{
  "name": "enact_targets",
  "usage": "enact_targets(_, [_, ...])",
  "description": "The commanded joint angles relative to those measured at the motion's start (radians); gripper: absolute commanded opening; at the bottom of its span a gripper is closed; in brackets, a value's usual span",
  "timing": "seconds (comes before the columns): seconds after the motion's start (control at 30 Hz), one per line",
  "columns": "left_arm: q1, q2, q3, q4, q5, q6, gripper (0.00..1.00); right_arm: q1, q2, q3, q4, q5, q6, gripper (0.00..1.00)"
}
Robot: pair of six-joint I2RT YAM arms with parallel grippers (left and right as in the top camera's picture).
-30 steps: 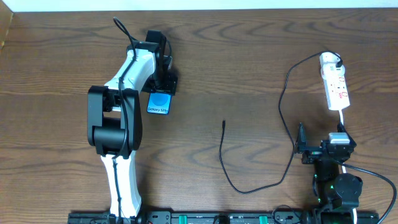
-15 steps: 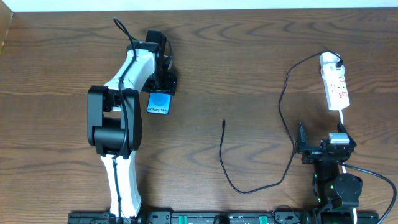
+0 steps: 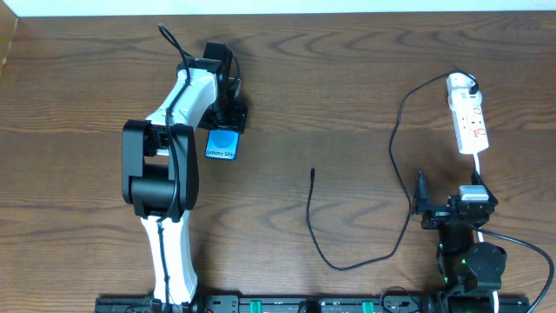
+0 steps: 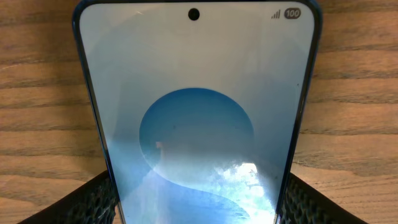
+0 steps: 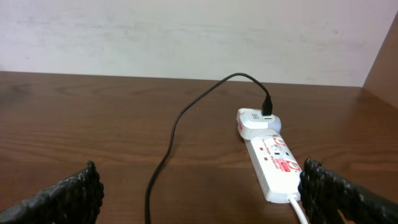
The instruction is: Plug charger to phone and switch on socket
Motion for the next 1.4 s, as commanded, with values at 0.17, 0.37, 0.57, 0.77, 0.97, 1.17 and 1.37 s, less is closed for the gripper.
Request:
enact_targets(0.17, [0.0, 0.054, -0.007, 0.001, -0.01, 0.01, 0.46, -0.006, -0.005, -0.001, -0.005, 0.008, -0.008, 0.99])
enact_targets(0.37, [0.0, 0.054, -0.007, -0.003, -0.01, 0.01, 0.3, -0.006, -0.005, -0.001, -0.005, 0.008, -0.008, 0.99])
enact_targets(0.57, [0.0, 0.054, -0.007, -0.006, -0.01, 0.011, 0.07, -0.006, -0.005, -0.001, -0.005, 0.008, -0.008, 0.99])
enact_targets(0.77, [0.0, 0.053, -0.007, -0.006, -0.01, 0.011, 0.08, -0.006, -0.005, -0.001, -0.005, 0.008, -0.008, 0.99])
enact_targets(0.97, [0.0, 0.053, 0.006, -0.011, -0.01, 0.011, 0.07, -0.006, -0.005, -0.001, -0.005, 0.008, -0.008, 0.99])
enact_targets(1.17, [0.0, 0.032, 0.015, -0.015, -0.026, 0.011, 0.07, -0.006, -0.005, -0.001, -0.005, 0.008, -0.008, 0.99])
enact_targets(1.37, [0.0, 0.022, 0.016, -0.018, -0.025, 0.011, 0.07, -0.006, -0.005, -0.001, -0.005, 0.008, -0.008, 0.99])
